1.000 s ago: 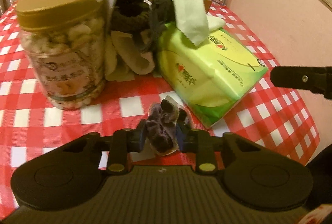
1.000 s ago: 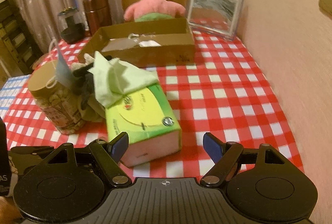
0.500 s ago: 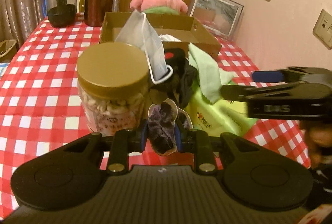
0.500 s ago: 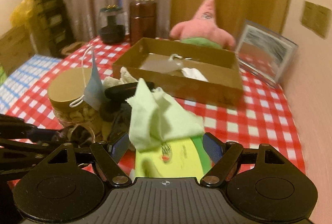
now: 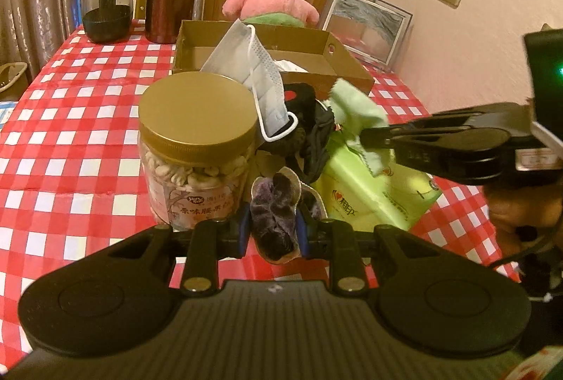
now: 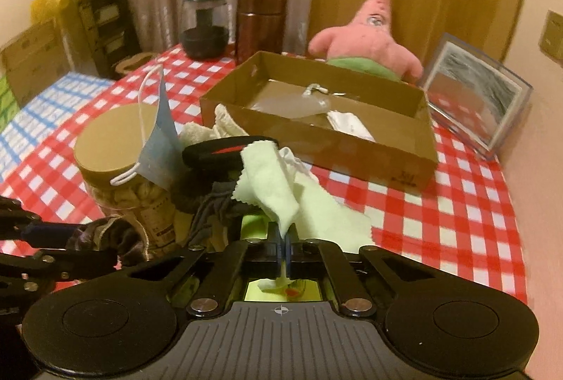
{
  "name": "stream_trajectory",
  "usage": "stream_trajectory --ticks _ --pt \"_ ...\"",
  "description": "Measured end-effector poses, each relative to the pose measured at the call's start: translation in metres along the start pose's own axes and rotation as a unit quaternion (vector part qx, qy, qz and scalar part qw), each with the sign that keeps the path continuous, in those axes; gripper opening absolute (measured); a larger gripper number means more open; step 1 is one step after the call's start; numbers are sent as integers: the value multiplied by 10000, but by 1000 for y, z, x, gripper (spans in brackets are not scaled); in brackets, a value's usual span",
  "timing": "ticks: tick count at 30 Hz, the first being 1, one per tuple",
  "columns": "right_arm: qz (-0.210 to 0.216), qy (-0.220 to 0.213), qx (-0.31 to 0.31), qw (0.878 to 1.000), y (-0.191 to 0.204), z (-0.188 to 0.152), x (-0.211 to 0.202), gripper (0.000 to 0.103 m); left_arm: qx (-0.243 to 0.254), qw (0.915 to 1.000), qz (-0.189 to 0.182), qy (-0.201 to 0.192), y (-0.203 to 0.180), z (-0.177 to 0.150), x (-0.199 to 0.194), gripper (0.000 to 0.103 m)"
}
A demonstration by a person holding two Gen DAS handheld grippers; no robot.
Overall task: Organize soft objects
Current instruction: 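Grasp the dark sock with the left tool while the right tool grasps the green cloth, then carry the dark sock and green cloth with both tools over the tray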
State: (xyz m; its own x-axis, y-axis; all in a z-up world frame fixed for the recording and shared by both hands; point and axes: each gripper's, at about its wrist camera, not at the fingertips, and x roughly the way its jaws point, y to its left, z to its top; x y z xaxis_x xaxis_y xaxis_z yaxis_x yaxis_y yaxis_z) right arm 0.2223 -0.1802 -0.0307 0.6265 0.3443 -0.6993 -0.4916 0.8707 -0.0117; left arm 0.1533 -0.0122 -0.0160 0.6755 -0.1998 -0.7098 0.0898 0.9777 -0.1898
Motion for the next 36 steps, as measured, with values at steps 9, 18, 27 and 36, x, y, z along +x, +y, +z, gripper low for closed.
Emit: stream_trajectory --ticks 9,18,27,36 --pt "17 -147 794 9967 -5 -9 -57 2 18 10000 -85 -40 -6 0 -13 23" --pt "135 -311 1119 9931 0 -12 -101 2 48 9998 -128 -139 -12 5 -34 23" --pt "120 -467 1047 9933 13 -11 -125 2 45 9998 -112 -158 -17 5 -48 23" --pt "152 -542 988 9935 19 -8 -133 2 43 9997 -146 -166 -17 4 -57 23"
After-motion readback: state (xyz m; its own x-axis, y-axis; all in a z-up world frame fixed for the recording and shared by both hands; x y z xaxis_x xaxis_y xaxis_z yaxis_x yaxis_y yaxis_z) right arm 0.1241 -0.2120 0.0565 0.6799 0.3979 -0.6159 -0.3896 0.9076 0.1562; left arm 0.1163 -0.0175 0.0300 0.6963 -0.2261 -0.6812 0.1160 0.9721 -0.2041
